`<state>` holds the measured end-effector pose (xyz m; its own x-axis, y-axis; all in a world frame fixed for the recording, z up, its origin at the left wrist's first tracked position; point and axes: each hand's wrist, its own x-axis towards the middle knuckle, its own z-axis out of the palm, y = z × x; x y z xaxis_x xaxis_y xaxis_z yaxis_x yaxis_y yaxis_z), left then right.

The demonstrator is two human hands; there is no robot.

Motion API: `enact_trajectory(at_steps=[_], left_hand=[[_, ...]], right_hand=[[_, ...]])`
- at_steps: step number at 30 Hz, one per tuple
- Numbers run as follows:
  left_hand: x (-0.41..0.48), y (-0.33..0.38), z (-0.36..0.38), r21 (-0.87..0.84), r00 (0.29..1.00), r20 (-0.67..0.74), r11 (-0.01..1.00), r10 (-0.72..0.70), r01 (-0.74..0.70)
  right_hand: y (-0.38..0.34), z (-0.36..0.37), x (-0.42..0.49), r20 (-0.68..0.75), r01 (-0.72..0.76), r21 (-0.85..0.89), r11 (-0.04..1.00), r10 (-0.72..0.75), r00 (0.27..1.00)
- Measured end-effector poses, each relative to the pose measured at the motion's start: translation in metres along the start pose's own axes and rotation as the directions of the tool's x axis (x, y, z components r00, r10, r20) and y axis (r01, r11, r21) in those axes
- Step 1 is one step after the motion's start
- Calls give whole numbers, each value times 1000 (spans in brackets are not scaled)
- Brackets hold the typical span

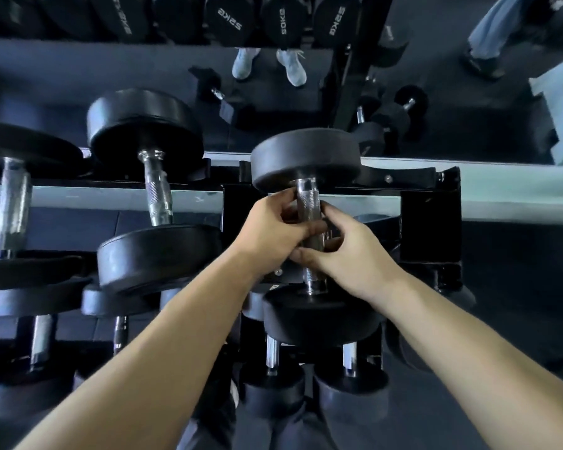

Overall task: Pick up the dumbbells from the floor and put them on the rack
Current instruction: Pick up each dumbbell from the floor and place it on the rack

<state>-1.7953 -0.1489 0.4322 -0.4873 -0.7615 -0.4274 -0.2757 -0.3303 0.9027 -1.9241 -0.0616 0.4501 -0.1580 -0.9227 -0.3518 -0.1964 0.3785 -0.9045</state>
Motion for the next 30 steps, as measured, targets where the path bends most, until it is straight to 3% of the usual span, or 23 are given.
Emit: enact_trajectory(at_steps=[6, 23, 30], left_hand=[[17, 0, -4, -126, 996, -42, 990, -73, 67], [29, -17, -14, -254, 964, -215, 962, -159, 102], [29, -17, -7, -225, 953, -278, 973, -118, 55]], right_hand=[[1, 0, 24, 19, -1, 22, 1000, 1, 1000], [8, 29, 51, 33, -28, 114, 993, 24, 999], [12, 33, 55, 5, -15, 69, 997, 14, 1000]])
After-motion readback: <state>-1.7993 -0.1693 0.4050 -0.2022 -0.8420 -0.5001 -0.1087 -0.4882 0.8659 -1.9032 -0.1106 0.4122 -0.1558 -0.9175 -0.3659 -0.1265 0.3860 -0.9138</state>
